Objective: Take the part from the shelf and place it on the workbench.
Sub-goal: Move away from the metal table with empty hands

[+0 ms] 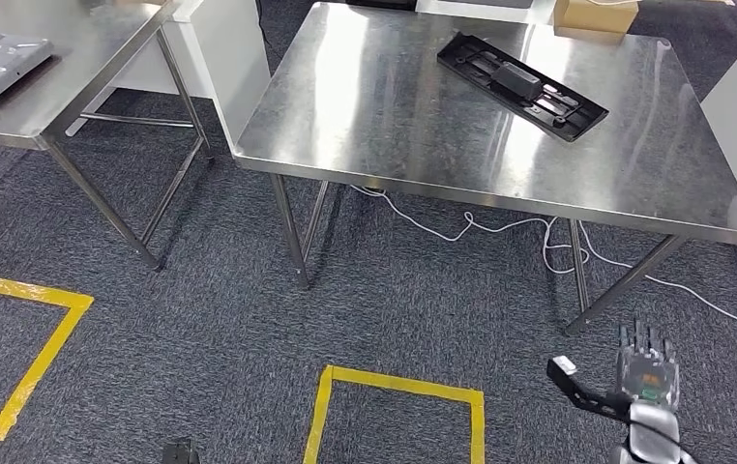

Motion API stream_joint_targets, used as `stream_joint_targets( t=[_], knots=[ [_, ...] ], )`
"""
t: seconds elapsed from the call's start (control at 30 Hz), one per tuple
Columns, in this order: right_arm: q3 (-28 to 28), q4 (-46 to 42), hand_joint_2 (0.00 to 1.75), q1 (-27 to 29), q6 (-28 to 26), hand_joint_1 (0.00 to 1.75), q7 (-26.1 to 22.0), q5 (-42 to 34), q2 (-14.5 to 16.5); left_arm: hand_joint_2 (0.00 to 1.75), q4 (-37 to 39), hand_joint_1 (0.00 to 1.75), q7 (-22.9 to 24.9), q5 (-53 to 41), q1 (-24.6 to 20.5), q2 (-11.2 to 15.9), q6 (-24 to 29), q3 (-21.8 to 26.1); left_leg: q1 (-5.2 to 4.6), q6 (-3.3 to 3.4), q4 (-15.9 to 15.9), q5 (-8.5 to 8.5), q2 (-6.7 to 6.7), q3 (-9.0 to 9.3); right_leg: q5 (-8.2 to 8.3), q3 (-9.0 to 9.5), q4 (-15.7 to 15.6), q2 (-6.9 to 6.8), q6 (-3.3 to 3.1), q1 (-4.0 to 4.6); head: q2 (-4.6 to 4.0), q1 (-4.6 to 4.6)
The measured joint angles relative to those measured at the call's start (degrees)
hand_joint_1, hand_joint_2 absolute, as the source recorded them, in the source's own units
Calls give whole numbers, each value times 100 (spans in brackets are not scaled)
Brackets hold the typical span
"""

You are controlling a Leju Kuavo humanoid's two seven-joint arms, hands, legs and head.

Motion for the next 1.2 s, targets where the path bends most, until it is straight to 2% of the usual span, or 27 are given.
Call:
stream_joint_targets(
  t=[0.03, 0.1, 0.13, 0.17, 0.27, 0.33, 0.4, 0.47, 0.5, 0.53, 0.6, 0.63, 0.67, 0.73, 0.8, 0.83, 0.87, 0.9, 0.93, 0.97, 1.0, 1.03, 1.07, 1.1, 1.17, 1.2],
  knots=[
    [-282, -87, 175, 163, -2, 0, -35, 31, 84, 0, -1, 0, 0, -3, 1, 6, 1, 2, 12, -10, -166, 68, 5, 166, 5, -30, 26, -1, 9, -5, 0, -1],
    [-715, -231, 175, 385, -2, 0, -61, 55, 194, 0, -1, 0, 0, -8, -2, 21, 1, 6, 39, -5, -914, 286, 1, 700, 11, -88, 97, 8, 24, -13, 0, -1],
    [-874, -290, 175, 448, -3, 0, -65, 60, 227, 0, -2, 0, -1, -11, -5, 27, 1, 8, 38, 14, -1232, 361, -7, 900, 15, -114, 130, 17, 41, 2, 0, 3],
    [-1010, -343, 175, 496, -6, 0, -68, 65, 257, 0, -1, 0, -1, -15, -7, 32, 1, 11, 25, 41, -1423, 396, -11, 1011, 28, -135, 151, 27, 72, 19, 1, 4],
    [-1285, -453, 175, 600, -17, 0, -76, 72, 315, 0, -1, 0, 1, -21, -11, 36, 1, 25, -36, 173, -1530, 488, 8, 1013, 96, -175, 133, 51, 214, 62, 1, 5],
    [-1395, -495, 175, 656, -19, 0, -77, 71, 337, 0, -2, 0, 1, -21, -15, 34, 2, 31, -38, 299, -1632, 607, 25, 1003, 10, -262, 230, 68, 255, 60, 0, 9],
    [-1479, -516, 175, 684, -19, 0, -77, 71, 352, 0, -2, 0, 0, -21, -19, 35, 2, 35, -39, 369, -1687, 717, 36, 927, -354, -534, 828, 81, 236, 32, 0, 18],
    [-1534, -523, 175, 709, -19, 0, -77, 71, 366, 0, -2, 0, 0, -22, -20, 35, 1, 39, -40, 368, -1687, 806, 37, 803, -723, -810, 1588, 86, 259, 16, 0, 23],
    [-1552, -524, 175, 724, -19, 0, -77, 71, 372, 0, -2, 0, 0, -22, -19, 32, 1, 40, -40, 355, -1686, 848, 37, 747, -786, -811, 1716, 87, 297, 11, 0, 22],
    [-1571, -527, 175, 736, -20, 0, -77, 71, 376, 0, -2, 0, 0, -23, -19, 28, 1, 44, -39, 337, -1684, 891, 36, 695, -758, -664, 1575, 88, 347, 3, 0, 23],
    [-1609, -549, 175, 740, -21, 0, -77, 71, 378, 0, -3, 0, 0, -23, -21, 22, 1, 51, -37, 282, -1678, 972, 38, 616, -584, -91, 732, 84, 428, -33, 0, 22],
    [-1620, -565, 175, 737, -21, 0, -77, 72, 383, 0, -4, 0, 0, -23, -23, 22, 1, 54, -45, 243, -1681, 1008, 40, 595, -498, 151, 324, 88, 430, -26, 0, 25],
    [-1627, -583, 175, 735, -23, 0, -78, 72, 388, 0, -5, 0, 0, -25, -25, 24, 1, 56, -55, 205, -1687, 1035, 41, 586, -446, 282, 75, 93, 390, -18, 0, 17],
    [-1639, -601, 175, 742, -28, 0, -87, 66, 400, 0, -6, 0, 1, -28, -31, 27, 1, 58, -65, 127, -1715, 1090, 43, 586, -378, 283, -16, 107, 263, 36, 1, 5],
    [-1680, -592, 175, 741, -12, 0, -150, -24, 419, 0, -5, 0, 3, -43, -29, 27, 2, 58, -40, 54, -1698, 1100, 41, 552, -300, 249, -13, 105, 131, 7, 1, -6],
    [-1722, -558, 175, 730, 21, 0, -216, -135, 442, 0, -4, 0, 6, -57, -26, 28, 3, 58, -24, 26, -1601, 1001, 39, 502, -255, 234, -15, 103, 66, -14, 1, -10],
    [-1791, -455, 131, 709, 73, 0, -326, -314, 488, 0, -4, 0, 11, -80, -25, 31, 5, 57, -12, 7, -1388, 808, 36, 417, -208, 215, -18, 100, 4, -34, 1, -17],
    [-1891, -284, 87, 692, 145, 0, -463, -539, 557, 0, -4, 0, 21, -102, -26, 34, 6, 57, -4, -7, -1048, 544, 33, 300, -171, 192, -14, 97, -40, -31, 1, -25],
    [-2028, -54, 44, 694, 243, 0, -618, -805, 659, 0, -4, 0, 31, -126, -27, 38, 6, 57, -2, -19, -646, 280, 32, 180, -141, 156, -10, 93, -71, -8, 0, -24],
    [-2191, 194, 0, 729, 350, 0, -775, -1086, 791, 0, -4, 0, 40, -146, -27, 42, 5, 57, 0, -31, -293, 87, 32, 95, -118, 123, -4, 85, -86, 16, 0, -25],
    [-2371, 419, 44, 803, 439, 0, -885, -1296, 937, 0, -4, 0, 48, -158, -26, 46, 8, 58, 1, -35, -103, 0, 33, 95, -103, 94, 5, 76, -90, 39, 0, -22],
    [-2536, 602, 87, 894, 510, 0, -955, -1436, 1088, 0, -4, 0, 51, -168, -25, 51, 13, 58, 0, -29, -131, 17, 34, 198, -93, 69, 17, 69, -90, 59, 0, -23],
    [-2675, 757, 131, 987, 575, 0, -991, -1515, 1238, 0, -4, 0, 52, -174, -26, 55, 24, 59, -3, -7, -400, 125, 31, 423, -86, 50, 31, 71, -89, 74, 0, -28],
    [-2796, 900, 175, 1070, 663, 0, -1014, -1581, 1387, 0, -4, 0, 50, -180, -32, 63, 39, 60, -10, 36, -811, 238, 20, 710, -82, 35, 47, 78, -82, 85, 0, -32],
    [-2980, 1107, 175, 1182, 906, 0, -1042, -1784, 1623, 0, -4, 0, 47, -202, -52, 86, 63, 58, -34, 117, -1467, 366, -1, 1136, -67, 13, 77, 96, -57, 125, 0, -35],
    [-3039, 1158, 175, 1210, 995, 0, -1050, -1870, 1686, 0, -4, 0, 46, -210, -60, 95, 68, 58, -43, 142, -1604, 364, -8, 1217, -60, 7, 85, 99, -46, 141, 0, -32]
  ],
)
